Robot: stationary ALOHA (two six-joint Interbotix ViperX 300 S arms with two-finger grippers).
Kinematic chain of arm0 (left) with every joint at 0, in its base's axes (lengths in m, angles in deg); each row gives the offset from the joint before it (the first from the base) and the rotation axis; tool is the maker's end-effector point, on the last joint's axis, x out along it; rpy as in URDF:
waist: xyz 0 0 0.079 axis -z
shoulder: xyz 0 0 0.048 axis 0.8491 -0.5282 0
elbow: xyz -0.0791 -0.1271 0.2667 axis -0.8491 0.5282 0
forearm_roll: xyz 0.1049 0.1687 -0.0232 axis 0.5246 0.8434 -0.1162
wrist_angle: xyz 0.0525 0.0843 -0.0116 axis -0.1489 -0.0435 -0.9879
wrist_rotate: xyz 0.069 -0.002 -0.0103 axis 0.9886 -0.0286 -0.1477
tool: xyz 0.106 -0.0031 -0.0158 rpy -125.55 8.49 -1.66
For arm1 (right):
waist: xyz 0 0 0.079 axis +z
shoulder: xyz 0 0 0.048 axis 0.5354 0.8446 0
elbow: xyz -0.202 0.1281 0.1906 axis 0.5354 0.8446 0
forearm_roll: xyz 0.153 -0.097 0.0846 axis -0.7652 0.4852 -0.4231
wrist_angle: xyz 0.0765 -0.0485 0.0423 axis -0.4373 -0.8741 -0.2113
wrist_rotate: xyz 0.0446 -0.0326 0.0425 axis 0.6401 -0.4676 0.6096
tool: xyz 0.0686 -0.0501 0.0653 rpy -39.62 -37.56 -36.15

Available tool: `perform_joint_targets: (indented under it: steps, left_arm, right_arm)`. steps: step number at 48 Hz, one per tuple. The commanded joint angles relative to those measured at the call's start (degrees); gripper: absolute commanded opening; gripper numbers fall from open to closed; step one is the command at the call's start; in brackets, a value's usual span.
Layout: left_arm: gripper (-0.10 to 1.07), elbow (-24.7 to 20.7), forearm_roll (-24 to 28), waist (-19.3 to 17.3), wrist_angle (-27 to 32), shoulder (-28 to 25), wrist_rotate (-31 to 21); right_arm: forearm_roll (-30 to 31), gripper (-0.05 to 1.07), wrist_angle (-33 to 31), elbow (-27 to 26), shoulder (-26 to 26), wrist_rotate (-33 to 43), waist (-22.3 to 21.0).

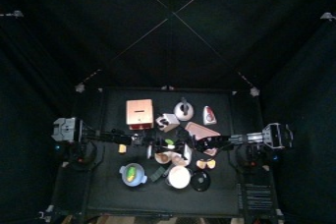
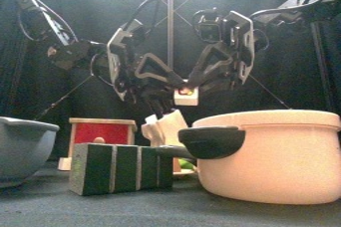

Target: Hand over white sushi piece

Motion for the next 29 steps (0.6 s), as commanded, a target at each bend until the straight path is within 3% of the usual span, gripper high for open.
perform_joint_targets:
  steps: [1,16,29]
  left_arm:
    - [0.45,-0.70,0.00,-0.18,-0.44,1.05,-0.09]
    - [0.44,-0.53,0.00,-0.26,-0.44,1.05,-0.09]
    - [0.44,-0.35,0.00,-0.35,-0.44,1.05,-0.09]
  right_arm:
    - [-0.26,0.56,0.35,-0.70,-0.62,0.00,0.09]
    - [0.26,0.78,0.35,-0.26,-0.62,0.00,1.23]
    - [0.18,0.78,0.26,0.00,-0.62,0.00,1.67]
